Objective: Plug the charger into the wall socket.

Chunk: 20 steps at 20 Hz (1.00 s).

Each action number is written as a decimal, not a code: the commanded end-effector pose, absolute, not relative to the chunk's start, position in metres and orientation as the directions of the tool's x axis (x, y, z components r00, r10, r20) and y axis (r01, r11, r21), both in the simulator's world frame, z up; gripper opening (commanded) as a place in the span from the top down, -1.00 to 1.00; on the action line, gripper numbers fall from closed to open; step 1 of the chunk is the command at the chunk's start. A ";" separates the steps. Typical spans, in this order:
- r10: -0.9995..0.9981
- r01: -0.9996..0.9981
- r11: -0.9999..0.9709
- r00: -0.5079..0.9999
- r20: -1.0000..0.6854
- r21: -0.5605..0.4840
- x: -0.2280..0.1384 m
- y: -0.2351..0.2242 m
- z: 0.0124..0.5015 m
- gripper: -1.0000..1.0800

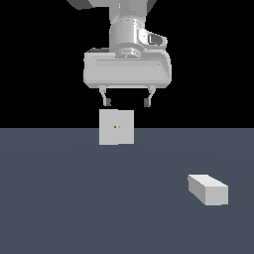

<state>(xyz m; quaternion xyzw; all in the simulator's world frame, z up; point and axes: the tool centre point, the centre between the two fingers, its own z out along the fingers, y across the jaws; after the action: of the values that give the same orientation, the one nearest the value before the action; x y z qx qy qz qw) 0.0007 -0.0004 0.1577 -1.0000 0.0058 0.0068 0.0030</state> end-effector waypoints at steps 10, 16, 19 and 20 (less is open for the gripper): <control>-0.005 -0.005 -1.000 1.000 -0.010 -0.005 -0.012 -0.011 0.149 -0.92; 0.008 0.008 -1.000 1.000 -0.004 -0.004 -0.036 -0.031 0.131 -0.92; 0.018 0.018 -1.000 1.000 0.000 -0.003 -0.053 -0.047 0.118 -0.92; 0.021 0.021 -1.000 1.000 0.002 -0.003 -0.059 -0.052 0.113 -0.92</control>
<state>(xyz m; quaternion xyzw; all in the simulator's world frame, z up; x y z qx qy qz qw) -0.0497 -0.0438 0.1204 -1.0000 -0.0086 0.0001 0.0018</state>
